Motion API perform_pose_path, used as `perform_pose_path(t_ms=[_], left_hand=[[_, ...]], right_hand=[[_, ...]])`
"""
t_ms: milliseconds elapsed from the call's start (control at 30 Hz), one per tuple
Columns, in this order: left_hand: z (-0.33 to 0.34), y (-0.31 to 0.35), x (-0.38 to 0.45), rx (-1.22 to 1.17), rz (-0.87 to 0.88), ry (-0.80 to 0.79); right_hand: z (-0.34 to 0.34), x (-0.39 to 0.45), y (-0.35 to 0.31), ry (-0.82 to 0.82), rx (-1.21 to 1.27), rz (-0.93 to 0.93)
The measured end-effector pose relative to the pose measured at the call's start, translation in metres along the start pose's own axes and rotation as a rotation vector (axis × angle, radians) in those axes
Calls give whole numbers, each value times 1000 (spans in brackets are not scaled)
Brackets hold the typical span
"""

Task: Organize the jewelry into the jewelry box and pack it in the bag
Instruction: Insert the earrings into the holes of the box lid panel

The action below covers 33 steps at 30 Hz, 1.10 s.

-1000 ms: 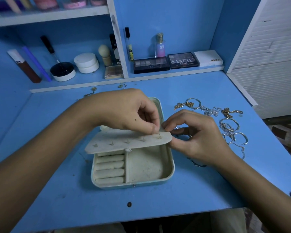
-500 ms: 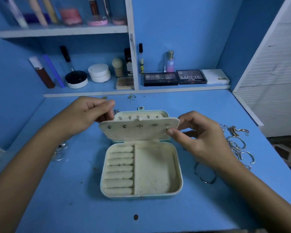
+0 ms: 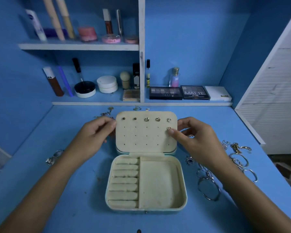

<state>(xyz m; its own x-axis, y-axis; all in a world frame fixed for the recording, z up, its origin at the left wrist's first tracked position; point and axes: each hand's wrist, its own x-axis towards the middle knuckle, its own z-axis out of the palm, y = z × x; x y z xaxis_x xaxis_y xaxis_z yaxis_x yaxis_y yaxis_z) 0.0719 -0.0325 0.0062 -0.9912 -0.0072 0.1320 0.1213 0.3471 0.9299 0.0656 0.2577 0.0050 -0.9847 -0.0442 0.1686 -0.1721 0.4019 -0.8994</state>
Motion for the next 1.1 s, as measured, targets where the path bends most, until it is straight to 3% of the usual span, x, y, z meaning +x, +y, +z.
perform_pose_path(t_ms=[200,500,867,1100], left_hand=[[9,-20,-5,89,-13,43],[16,-31,-11,263,151,89],[15,-30,-12,326,121,79],[16,-32,-9,346,111,87]], right_hand=[[3,4,1,-9,-99,42],[8,2,8,0,-199,24],[8,6,11,-27,-259,48],[8,27,-3,120,-323,-87]])
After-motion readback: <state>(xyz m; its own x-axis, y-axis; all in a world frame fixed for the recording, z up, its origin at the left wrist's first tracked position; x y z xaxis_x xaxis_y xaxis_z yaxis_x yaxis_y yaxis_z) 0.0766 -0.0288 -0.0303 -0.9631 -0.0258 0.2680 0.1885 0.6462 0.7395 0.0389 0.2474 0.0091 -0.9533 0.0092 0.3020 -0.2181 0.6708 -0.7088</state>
